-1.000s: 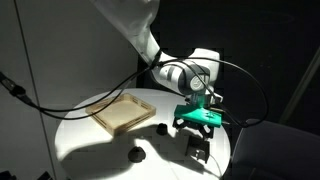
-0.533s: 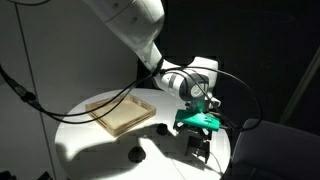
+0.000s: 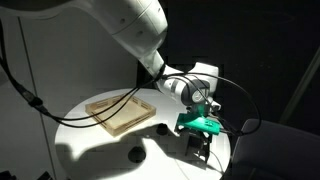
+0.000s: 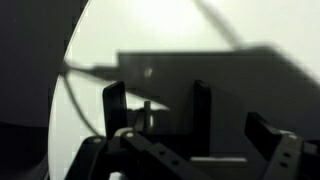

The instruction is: Put the large black thing onto the tray

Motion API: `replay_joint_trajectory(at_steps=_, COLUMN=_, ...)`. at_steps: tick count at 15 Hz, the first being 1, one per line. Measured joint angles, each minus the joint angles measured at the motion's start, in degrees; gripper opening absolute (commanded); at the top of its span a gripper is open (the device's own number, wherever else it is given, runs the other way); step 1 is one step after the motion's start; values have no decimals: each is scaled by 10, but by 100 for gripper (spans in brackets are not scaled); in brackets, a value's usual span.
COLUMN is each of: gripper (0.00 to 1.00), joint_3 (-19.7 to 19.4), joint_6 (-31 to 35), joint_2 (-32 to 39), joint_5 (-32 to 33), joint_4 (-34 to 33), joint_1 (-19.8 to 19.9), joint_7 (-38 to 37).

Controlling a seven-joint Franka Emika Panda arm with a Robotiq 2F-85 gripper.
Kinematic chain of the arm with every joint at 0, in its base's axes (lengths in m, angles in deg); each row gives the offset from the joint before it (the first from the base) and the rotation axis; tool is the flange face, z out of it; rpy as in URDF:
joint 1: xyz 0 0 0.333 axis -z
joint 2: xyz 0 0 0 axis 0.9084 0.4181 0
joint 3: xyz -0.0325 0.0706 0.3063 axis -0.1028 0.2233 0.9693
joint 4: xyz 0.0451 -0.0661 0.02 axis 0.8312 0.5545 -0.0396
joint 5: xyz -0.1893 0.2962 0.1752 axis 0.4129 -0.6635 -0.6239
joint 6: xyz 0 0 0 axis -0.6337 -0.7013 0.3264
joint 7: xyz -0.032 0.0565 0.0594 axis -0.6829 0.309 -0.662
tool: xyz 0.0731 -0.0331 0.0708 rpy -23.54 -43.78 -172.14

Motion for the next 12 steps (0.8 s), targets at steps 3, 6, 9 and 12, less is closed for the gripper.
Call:
replay_joint_trajectory(at_steps=3, gripper=57, joint_3=0, joint_6=-1, joint_2=14, joint_5=0, joint_4=-10, joint_1=3, joint_7=0)
replay_joint_trajectory(at_steps=6, gripper=32, joint_3=0, joint_6=-4, joint_2=20, joint_5=0, joint_4=-17, joint_1=5, joint_7=0)
replay_joint_trajectory(at_steps=9, gripper=8, joint_3=0, joint_6=-5, joint_2=20, joint_5=0, joint_4=-18, joint_1=5, joint_7=0)
replay_joint_trajectory(at_steps=12, gripper=0, joint_3=0, joint_6=-5, joint_2=20, joint_5=0, joint_4=-19, joint_1=5, joint_7=0)
